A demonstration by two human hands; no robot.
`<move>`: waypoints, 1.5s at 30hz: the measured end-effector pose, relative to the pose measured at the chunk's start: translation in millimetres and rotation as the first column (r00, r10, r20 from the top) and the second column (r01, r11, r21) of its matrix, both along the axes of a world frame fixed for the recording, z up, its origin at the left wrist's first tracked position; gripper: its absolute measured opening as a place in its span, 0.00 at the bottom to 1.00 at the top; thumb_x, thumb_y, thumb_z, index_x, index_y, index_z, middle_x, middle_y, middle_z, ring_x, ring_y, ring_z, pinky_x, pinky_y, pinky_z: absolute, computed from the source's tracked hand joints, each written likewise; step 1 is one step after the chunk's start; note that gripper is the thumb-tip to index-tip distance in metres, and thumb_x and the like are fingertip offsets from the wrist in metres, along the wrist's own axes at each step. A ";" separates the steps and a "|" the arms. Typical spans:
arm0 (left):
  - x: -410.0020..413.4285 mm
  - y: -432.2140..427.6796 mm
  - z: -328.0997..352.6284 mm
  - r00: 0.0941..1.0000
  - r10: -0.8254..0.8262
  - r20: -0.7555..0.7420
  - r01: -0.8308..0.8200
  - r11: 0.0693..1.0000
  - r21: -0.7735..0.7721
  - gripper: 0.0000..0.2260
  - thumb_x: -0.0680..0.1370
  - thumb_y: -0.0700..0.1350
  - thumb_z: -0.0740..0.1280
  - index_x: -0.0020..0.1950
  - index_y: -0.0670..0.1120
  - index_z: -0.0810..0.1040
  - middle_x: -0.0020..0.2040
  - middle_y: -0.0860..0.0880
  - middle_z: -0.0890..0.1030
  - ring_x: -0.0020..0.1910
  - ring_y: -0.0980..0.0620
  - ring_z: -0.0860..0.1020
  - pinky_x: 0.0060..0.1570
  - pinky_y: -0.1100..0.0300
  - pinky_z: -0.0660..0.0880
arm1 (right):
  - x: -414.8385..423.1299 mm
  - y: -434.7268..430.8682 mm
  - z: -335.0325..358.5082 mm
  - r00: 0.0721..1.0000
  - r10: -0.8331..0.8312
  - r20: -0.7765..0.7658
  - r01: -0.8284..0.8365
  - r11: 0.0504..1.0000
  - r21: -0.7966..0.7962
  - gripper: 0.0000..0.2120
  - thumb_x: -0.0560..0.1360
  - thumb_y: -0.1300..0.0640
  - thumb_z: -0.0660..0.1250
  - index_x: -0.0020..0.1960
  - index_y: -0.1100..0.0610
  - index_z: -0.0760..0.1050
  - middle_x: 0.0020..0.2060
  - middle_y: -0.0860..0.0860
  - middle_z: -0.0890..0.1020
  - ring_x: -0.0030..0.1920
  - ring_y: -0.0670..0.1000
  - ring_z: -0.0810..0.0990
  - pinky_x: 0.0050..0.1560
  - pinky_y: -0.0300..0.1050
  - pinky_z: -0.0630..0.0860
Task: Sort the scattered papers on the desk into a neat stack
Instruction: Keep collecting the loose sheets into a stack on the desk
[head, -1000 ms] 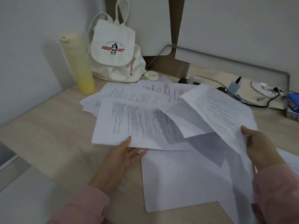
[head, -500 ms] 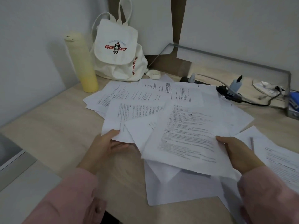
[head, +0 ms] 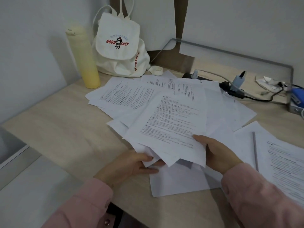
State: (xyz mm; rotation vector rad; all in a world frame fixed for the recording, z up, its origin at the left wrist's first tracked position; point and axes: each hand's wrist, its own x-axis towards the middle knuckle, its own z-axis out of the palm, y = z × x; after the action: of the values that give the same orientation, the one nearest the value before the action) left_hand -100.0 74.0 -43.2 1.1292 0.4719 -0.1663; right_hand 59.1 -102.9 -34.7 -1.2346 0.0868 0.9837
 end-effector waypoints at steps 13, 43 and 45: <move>5.7 46.9 17.7 0.929 0.364 0.073 -0.362 0.931 -0.036 0.22 0.75 0.56 0.59 0.64 0.45 0.73 0.59 0.44 0.80 0.57 0.48 0.79 0.54 0.54 0.75 | 22.2 -31.1 30.9 0.954 0.138 0.268 -0.057 0.956 -0.289 0.16 0.74 0.67 0.61 0.61 0.63 0.74 0.57 0.61 0.80 0.54 0.61 0.79 0.55 0.53 0.75; 69.3 3.4 90.5 0.719 0.247 0.650 -0.574 0.739 0.354 0.14 0.65 0.49 0.67 0.49 0.52 0.73 0.47 0.55 0.79 0.43 0.65 0.78 0.41 0.70 0.75 | 11.8 -15.2 82.8 0.682 -0.350 0.642 0.222 0.936 0.275 0.14 0.75 0.58 0.63 0.60 0.55 0.76 0.54 0.47 0.83 0.54 0.46 0.81 0.50 0.41 0.76; 67.2 3.5 78.7 0.754 0.239 0.612 -0.541 0.755 0.371 0.15 0.65 0.48 0.66 0.51 0.52 0.73 0.49 0.55 0.79 0.43 0.66 0.78 0.41 0.70 0.75 | 11.7 -18.4 70.8 0.719 -0.274 0.638 0.196 0.962 0.192 0.12 0.75 0.58 0.62 0.57 0.50 0.77 0.51 0.43 0.84 0.53 0.43 0.81 0.50 0.39 0.74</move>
State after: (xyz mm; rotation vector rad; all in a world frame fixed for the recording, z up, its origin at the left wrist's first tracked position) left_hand -32.8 77.4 35.6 1.5162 0.2496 0.7099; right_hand 70.9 -121.3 36.1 -1.3658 -0.3621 0.2761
